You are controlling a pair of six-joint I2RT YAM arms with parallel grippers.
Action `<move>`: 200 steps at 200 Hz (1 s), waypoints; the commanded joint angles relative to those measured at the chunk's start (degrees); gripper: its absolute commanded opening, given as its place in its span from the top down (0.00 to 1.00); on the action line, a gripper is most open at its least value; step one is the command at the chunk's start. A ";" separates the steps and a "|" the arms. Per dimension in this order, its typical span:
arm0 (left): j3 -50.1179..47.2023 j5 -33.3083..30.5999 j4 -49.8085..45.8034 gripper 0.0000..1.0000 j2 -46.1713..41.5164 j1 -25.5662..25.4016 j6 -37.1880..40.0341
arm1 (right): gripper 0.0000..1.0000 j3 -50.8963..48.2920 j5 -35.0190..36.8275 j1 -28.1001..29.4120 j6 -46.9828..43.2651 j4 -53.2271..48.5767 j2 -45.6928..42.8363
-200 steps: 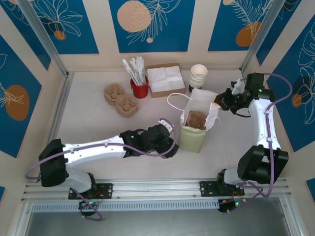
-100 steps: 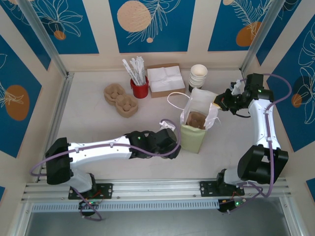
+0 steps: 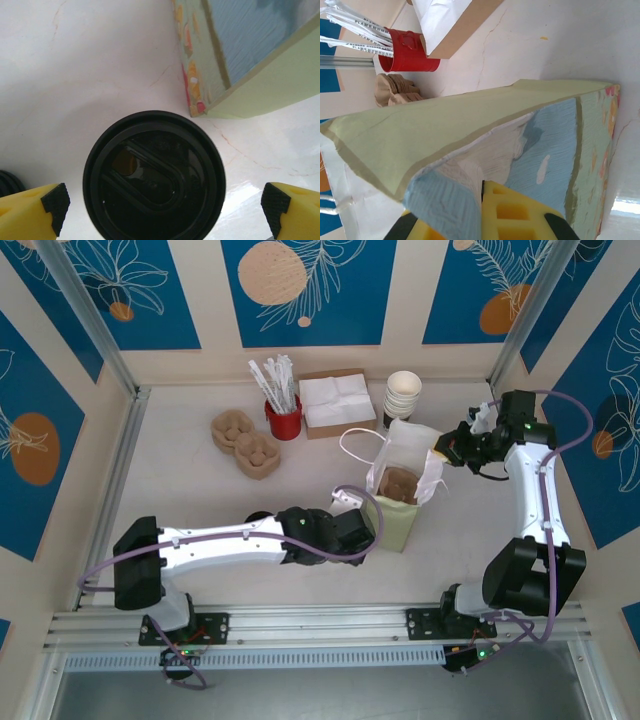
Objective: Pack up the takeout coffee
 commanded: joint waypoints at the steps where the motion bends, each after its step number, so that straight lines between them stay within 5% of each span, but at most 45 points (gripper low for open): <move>1: 0.75 -2.26 -2.26 0.02 0.37 -0.60 -2.40 | 1.00 -0.77 -2.00 0.19 -1.24 -0.46 -1.41; 200: -0.45 -1.45 -1.48 0.17 3.47 -0.59 -5.68 | 1.00 -1.21 -2.50 0.19 -1.29 -0.30 -1.68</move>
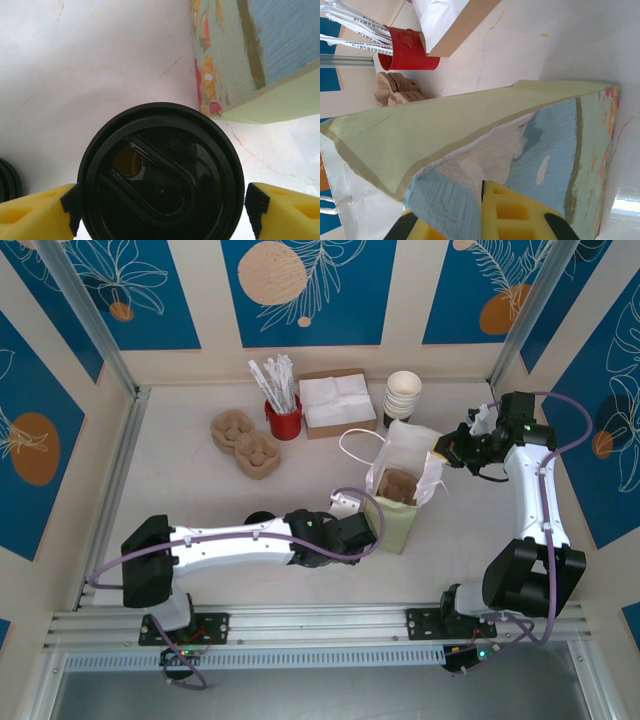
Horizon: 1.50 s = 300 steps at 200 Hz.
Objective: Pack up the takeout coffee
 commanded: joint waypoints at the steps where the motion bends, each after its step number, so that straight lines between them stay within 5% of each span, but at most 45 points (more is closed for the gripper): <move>1: -0.08 -0.83 -1.38 0.17 0.77 -0.60 -1.51 | 1.00 -0.53 -2.27 0.18 -1.29 -0.34 -1.29; 300: -2.67 3.66 1.52 0.26 5.58 1.21 -1.93 | 1.00 -0.53 -2.85 1.43 -1.73 -0.86 -1.20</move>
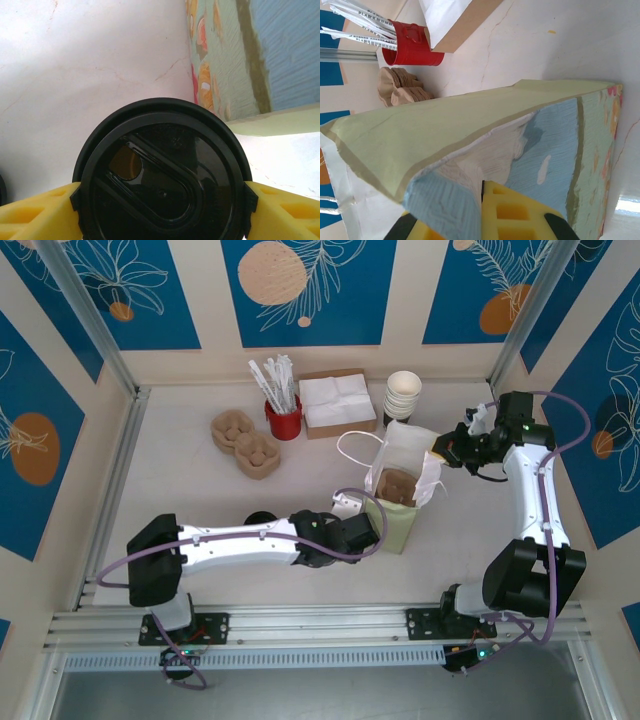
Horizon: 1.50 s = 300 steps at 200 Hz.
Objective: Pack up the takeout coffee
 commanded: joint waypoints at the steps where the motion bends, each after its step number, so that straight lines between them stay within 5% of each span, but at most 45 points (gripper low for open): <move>1: -2.40 3.65 -0.96 0.26 3.67 0.59 -0.92 | 1.00 -0.53 -1.98 0.50 -1.25 -0.84 -1.20; 129: -1.87 2.58 -2.54 0.35 -2.33 2.52 2.05 | 1.00 -0.15 -1.50 0.85 0.36 -0.65 -1.80; 300: 13.34 -4.72 -17.18 0.35 -21.25 4.82 14.35 | 0.98 -4.52 3.99 2.01 20.34 7.91 -8.53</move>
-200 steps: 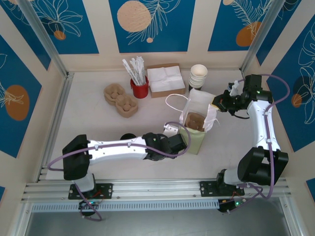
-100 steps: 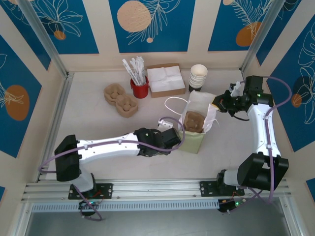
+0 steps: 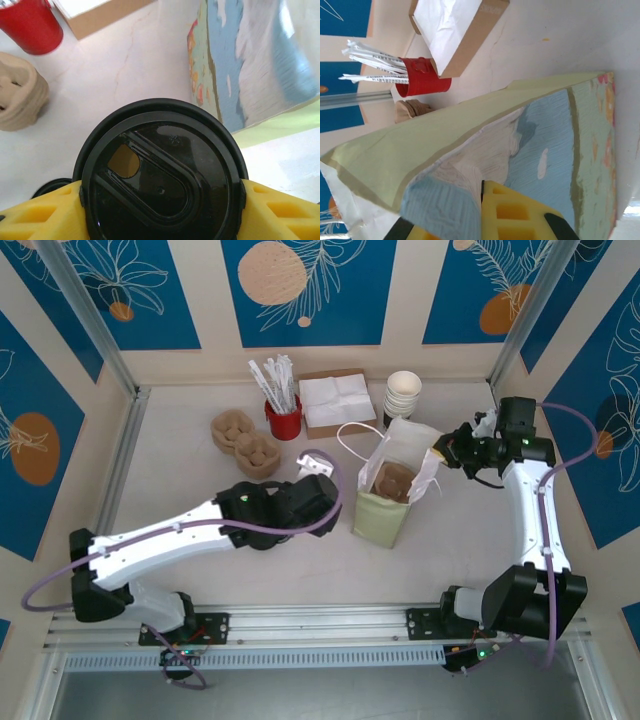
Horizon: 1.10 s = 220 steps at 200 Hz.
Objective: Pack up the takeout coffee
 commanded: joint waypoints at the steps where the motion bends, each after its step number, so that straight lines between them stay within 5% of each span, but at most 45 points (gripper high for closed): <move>1: 3.96 -2.30 -3.65 0.35 -3.53 0.82 3.08 | 0.98 -0.42 0.08 0.91 3.24 1.44 -1.65; 99: 21.59 -0.62 -5.42 0.34 -4.59 1.22 11.67 | 1.00 -4.96 4.79 7.59 12.52 7.85 -5.13; 220: 31.15 6.67 1.28 0.33 5.66 5.16 14.04 | 1.00 -6.41 11.89 19.38 20.06 12.19 -7.10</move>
